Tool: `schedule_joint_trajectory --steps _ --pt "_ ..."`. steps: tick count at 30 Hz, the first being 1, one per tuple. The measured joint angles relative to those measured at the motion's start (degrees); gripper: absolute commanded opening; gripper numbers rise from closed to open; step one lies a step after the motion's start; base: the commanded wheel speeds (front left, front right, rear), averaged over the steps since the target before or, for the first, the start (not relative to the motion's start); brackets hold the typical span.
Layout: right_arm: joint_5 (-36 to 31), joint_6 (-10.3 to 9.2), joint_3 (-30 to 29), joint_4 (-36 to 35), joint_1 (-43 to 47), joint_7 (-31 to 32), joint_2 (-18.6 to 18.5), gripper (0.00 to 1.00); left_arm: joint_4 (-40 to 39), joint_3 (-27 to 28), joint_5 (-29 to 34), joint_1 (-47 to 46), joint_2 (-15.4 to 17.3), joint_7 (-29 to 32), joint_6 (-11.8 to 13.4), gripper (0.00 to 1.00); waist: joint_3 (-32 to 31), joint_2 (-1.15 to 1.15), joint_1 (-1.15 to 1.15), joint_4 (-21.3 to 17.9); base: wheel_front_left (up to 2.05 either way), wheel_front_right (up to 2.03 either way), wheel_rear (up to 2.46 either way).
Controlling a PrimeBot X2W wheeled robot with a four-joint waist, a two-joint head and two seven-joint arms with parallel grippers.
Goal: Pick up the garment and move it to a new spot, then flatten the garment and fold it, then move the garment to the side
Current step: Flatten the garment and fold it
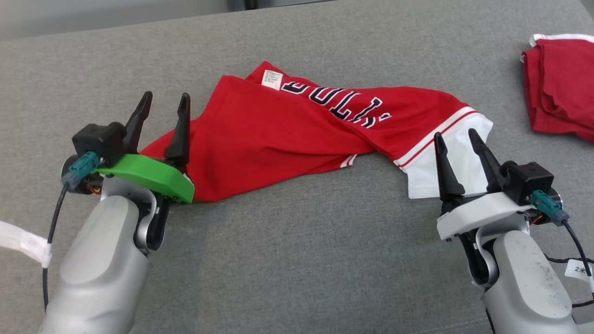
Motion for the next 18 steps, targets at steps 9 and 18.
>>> schedule_joint_trajectory --steps 9,18 --pt "3.4 0.0 4.2 -3.5 1.6 0.0 0.0 1.0 6.8 -13.9 -15.8 -11.0 7.2 5.7 0.0 1.0 4.0 0.0 0.0 -5.1 0.0 0.0 0.0" --pt "4.1 0.0 5.4 -4.8 1.8 0.0 0.0 1.0 3.9 -23.9 -31.6 -16.0 14.6 12.4 0.0 1.0 8.0 0.0 0.01 -9.0 0.0 0.0 0.0"
